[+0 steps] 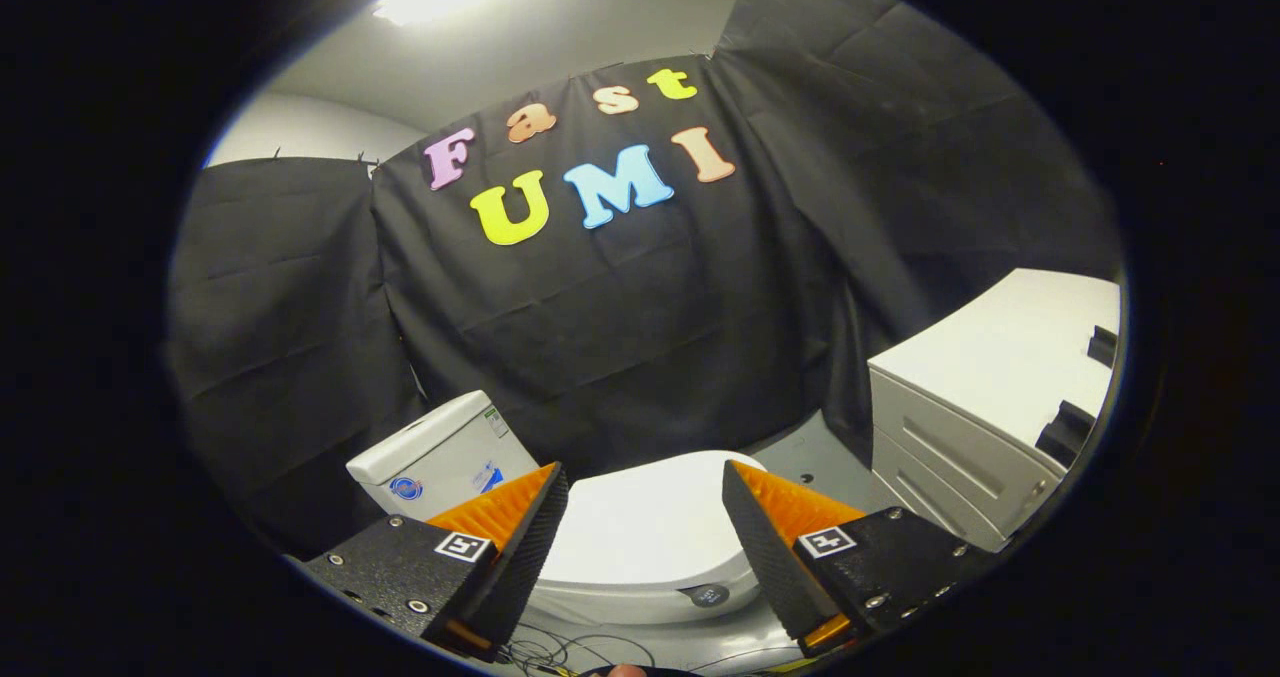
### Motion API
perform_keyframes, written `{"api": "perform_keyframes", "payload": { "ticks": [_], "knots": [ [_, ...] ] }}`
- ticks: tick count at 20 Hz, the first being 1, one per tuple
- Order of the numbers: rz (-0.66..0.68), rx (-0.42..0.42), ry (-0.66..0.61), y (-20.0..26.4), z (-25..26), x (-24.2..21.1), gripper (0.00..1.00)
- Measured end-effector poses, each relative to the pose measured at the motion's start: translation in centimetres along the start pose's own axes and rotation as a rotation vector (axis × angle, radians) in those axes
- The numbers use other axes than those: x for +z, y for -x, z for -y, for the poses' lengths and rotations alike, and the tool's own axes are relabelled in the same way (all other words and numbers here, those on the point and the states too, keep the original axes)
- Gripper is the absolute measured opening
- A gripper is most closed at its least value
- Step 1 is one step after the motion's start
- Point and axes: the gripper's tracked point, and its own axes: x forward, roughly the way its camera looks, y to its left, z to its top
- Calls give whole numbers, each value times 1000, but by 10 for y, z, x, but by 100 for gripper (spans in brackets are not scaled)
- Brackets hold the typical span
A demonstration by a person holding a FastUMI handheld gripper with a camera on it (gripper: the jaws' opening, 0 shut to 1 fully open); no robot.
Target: Open the toilet lid.
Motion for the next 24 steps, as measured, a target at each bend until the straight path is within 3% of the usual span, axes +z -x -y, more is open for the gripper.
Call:
{"api": "perform_keyframes", "payload": {
  "ticks": [8, 14, 24],
  "knots": [
    [-137, -60, -106, -16, 36, -72, 96],
    [-168, -90, -348, -22, 50, -114, 96],
    [-313, -182, -406, -31, 83, -191, 96]
  ]
}}
